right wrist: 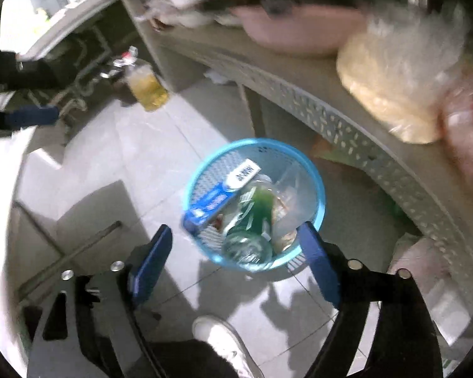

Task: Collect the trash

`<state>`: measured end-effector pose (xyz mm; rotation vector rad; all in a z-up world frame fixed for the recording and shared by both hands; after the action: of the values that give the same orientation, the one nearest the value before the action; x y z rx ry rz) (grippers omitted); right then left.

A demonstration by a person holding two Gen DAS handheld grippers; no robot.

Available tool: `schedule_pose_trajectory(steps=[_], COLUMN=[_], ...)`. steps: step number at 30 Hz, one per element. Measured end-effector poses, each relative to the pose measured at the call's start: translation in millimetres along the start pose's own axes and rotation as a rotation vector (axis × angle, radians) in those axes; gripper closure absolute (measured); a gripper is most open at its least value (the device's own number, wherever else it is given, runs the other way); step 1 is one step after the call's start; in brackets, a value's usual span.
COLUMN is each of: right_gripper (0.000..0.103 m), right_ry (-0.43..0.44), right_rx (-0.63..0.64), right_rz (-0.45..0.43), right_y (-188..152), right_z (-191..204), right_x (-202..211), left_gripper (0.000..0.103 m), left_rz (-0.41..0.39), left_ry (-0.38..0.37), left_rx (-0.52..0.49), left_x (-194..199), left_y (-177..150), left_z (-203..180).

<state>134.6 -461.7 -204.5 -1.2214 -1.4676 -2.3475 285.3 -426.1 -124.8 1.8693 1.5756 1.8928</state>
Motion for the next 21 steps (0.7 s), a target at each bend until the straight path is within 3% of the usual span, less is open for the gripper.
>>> schedule_pose_trajectory(steps=[4, 6, 10, 21], right_gripper=[0.012, 0.009, 0.006, 0.006], right_ry=[0.040, 0.051, 0.067, 0.005], right_rx=[0.081, 0.122, 0.172, 0.255], right_rz=[-0.075, -0.123, -0.194, -0.366], right_y=[4.8, 7.8, 12.5, 19.6], right_z=[27.9, 40.2, 56.8, 75.7], right_x=[59.4, 89.8, 131.9, 201.2], left_gripper=[0.013, 0.013, 0.012, 0.010], left_rz=[-0.115, -0.160, -0.239, -0.379], left_ry=[0.022, 0.090, 0.146, 0.293], left_rx=[-0.015, 0.023, 0.066, 0.144], left_x=[73.7, 108.9, 158.0, 230.5], left_y=[-14.5, -29.7, -63.0, -125.7], left_z=[0.9, 9.5, 17.2, 11.7])
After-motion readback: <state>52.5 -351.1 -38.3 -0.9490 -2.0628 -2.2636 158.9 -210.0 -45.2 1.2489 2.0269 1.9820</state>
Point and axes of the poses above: each gripper's, at about its wrist camera, not at the fingertips, and x roughly against the way its jaws point, z to its left, y to its top, the point moved 7 cm from there along -x, roughly the way its jaws point, and after that the axes turned 14 degrees about -z, right-handed, at the moved point
